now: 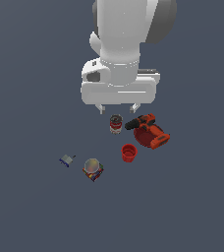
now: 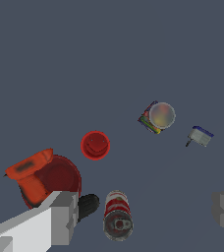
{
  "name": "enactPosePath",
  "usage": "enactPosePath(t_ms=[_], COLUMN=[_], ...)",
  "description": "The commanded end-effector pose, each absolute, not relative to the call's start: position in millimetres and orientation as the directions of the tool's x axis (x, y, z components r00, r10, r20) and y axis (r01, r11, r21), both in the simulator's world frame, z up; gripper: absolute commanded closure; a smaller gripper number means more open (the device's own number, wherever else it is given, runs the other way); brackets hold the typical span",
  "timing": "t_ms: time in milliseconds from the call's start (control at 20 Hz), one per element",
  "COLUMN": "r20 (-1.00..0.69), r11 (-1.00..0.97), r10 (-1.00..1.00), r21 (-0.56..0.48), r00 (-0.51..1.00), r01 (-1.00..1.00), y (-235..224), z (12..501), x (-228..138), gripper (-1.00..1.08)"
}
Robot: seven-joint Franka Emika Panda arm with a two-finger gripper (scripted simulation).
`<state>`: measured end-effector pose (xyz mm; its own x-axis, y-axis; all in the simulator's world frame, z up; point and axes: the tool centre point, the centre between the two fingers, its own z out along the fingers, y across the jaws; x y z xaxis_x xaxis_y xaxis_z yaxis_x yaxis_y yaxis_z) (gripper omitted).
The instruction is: Pick up a designated object from a clutter of objects.
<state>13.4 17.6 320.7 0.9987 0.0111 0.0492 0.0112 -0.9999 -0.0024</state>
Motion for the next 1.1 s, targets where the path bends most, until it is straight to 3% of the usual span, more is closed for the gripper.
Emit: enactPosePath(t_ms=[0,1050], r20=[0.049,0.05], r11=[-1.0,-0.996], r10=[0.011,0.088], r21=[-0.002,-0.003], r00=[0.999,0.995], r01=[0.011,0.088], y=[18,39], z=[321,309], x=[13,21], gripper=[-0.92,-0.92])
